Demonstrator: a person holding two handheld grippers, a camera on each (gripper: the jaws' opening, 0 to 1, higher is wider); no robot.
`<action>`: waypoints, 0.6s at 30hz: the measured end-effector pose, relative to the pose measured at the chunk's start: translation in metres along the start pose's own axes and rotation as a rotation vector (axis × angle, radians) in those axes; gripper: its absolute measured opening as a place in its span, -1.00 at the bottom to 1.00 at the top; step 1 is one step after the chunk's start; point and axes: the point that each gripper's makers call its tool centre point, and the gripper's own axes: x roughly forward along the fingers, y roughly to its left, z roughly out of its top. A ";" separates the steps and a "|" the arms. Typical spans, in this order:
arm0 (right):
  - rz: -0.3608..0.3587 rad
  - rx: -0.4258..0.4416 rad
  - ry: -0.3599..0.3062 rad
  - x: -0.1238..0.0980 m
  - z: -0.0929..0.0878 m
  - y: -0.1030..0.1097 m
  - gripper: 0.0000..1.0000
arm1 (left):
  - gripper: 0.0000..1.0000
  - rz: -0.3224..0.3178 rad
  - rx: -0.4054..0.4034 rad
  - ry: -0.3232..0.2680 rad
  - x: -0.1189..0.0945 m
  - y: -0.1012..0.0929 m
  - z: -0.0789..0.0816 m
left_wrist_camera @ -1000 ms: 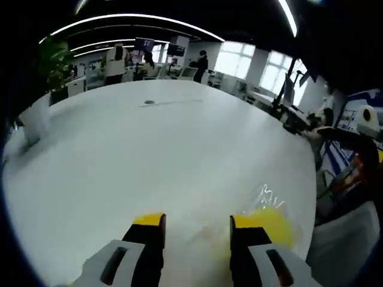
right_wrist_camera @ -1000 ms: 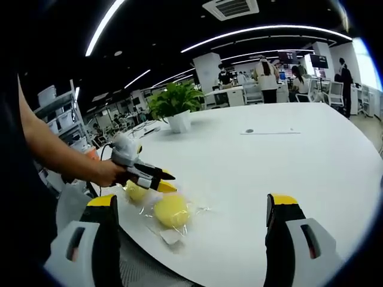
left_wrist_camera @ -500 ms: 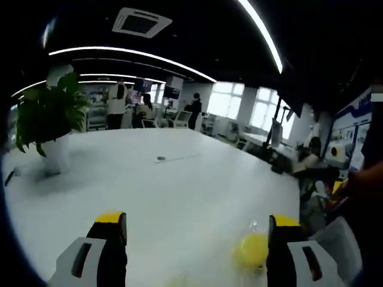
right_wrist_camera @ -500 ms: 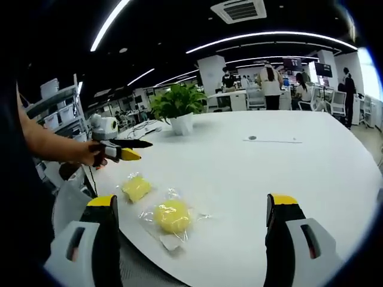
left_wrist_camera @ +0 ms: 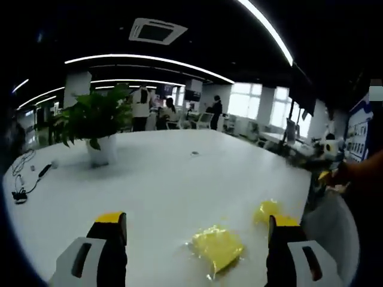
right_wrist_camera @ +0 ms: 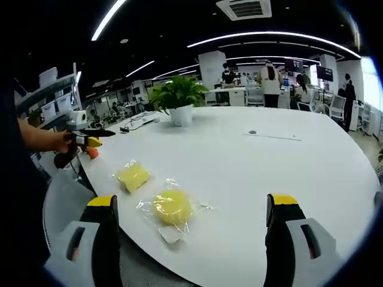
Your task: Compare the silicone blocks by pressing each to a similar depth, holding the contact briefly, and releasing to observe deformation and rebound differences across the visible hardness samples.
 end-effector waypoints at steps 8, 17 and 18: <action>-0.028 -0.001 0.037 -0.005 -0.019 -0.001 0.93 | 1.00 0.022 -0.042 -0.042 -0.025 0.012 -0.009; -0.061 0.024 0.021 -0.008 -0.021 0.005 0.93 | 1.00 0.014 -0.068 -0.071 -0.033 0.012 0.000; -0.059 0.026 0.023 -0.008 -0.022 0.007 0.93 | 1.00 0.010 -0.057 -0.072 -0.032 0.011 0.001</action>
